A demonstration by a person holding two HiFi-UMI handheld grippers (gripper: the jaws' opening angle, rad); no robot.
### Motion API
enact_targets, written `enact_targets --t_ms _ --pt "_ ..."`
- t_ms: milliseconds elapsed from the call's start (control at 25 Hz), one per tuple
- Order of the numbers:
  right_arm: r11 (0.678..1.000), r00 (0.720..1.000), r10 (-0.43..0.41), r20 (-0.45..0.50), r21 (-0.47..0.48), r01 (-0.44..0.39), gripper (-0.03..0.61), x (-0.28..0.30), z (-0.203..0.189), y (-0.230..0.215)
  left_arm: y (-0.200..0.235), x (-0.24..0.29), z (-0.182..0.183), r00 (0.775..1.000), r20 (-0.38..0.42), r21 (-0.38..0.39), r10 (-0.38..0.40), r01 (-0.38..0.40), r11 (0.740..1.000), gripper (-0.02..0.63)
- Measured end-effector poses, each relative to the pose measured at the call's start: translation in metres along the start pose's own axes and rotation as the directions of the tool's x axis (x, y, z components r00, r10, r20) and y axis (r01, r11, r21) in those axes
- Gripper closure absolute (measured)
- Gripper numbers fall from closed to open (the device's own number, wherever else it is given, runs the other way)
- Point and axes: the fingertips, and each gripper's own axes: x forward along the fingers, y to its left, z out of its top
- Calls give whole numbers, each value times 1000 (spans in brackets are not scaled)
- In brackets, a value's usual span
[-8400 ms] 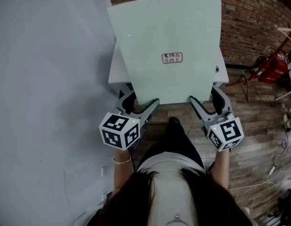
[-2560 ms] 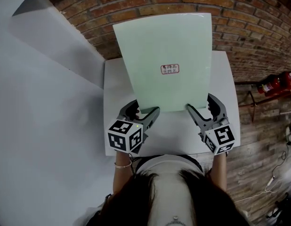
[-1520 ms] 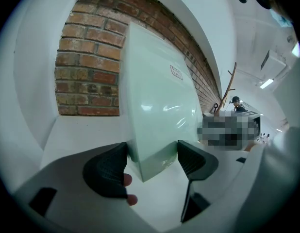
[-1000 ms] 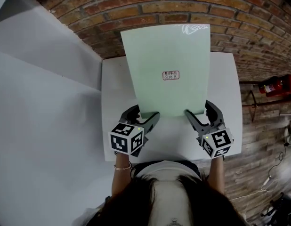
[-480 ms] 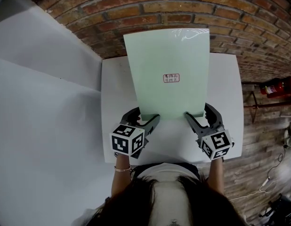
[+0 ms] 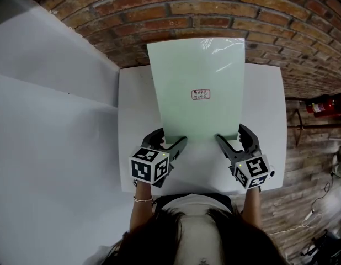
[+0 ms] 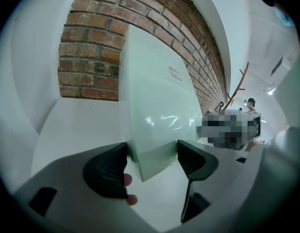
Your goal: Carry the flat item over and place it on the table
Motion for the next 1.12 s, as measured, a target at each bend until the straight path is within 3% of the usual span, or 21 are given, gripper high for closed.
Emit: enact_targets --t_ms 1120 --pt "998 997 18 -75 62 -13 241 21 -31 -8 16 23 -20 997 -71 -50 2 -6 999 275"
